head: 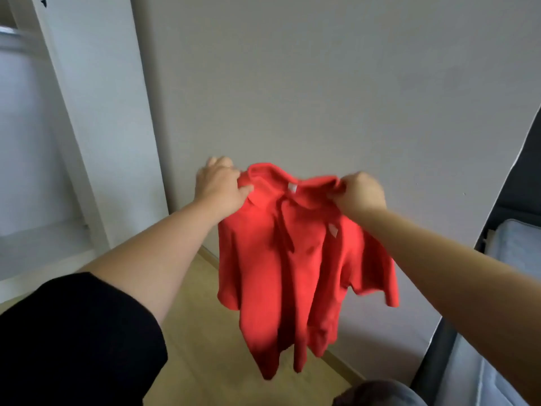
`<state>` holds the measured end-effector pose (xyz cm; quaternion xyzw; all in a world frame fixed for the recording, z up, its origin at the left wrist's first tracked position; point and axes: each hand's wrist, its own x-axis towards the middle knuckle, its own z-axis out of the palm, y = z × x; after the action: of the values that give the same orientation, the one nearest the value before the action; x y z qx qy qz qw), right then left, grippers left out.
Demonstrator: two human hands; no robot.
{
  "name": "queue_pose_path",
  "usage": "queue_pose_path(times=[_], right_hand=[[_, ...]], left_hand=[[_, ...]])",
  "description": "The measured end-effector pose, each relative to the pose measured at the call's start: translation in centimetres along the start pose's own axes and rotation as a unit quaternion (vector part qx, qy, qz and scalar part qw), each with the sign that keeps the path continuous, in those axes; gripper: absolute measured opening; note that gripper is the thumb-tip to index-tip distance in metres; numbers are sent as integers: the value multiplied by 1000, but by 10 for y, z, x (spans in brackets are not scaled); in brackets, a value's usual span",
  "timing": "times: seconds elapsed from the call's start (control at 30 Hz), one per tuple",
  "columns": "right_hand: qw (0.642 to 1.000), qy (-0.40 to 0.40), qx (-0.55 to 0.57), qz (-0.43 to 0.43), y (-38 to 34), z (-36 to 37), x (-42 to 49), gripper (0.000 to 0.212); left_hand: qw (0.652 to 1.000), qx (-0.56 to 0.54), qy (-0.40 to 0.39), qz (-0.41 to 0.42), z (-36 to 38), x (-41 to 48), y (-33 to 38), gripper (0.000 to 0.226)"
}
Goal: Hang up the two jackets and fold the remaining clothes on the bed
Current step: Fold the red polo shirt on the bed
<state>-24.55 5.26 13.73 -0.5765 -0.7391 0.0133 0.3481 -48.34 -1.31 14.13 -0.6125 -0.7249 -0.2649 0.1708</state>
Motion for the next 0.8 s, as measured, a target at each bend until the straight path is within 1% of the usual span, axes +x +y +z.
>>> queue_pose_path(times=[0.03,0.07,0.1,0.13,0.17,0.2,0.27,0.3,0.4,0.5,0.6,0.7,0.8], right_hand=[[998,-33,-48,-2,6,7,4,24],[998,-18,-57,-6,10,14,9,24],[999,26,-32,-13,13,20,16,21],[997,71,11,-16,14,26,23,18],[995,84,50,-12,16,32,31,16],[995,67,80,-1,17,41,42,14],[996,-6,85,24,23,59,66,10],[995,-5,87,40,26,68,76,10],[985,51,153,64,29,91,109,8],[982,24,169,80,32,123,129,8],[981,6,173,90,38,151,127,6],[980,17,174,96,44,162,111,12],[977,49,180,103,49,139,89,31]], left_hand=[[998,-20,-60,-13,10,3,-1,36],[994,-42,-96,-29,22,7,-3,34],[990,-90,-95,-54,33,12,-6,33],[984,-149,-65,-79,43,20,-9,32],[973,-205,-32,-100,53,28,-12,29],[966,-237,-27,-98,63,41,-12,26],[965,-242,-70,-72,83,67,-11,25],[967,-231,-80,-68,92,80,-11,29],[972,-220,-45,-66,120,117,-18,40],[976,-212,-40,-44,150,131,-20,39],[975,-213,-22,-56,175,122,-19,44],[973,-222,-18,-55,188,100,-12,43],[965,-256,-8,-53,171,78,7,38]])
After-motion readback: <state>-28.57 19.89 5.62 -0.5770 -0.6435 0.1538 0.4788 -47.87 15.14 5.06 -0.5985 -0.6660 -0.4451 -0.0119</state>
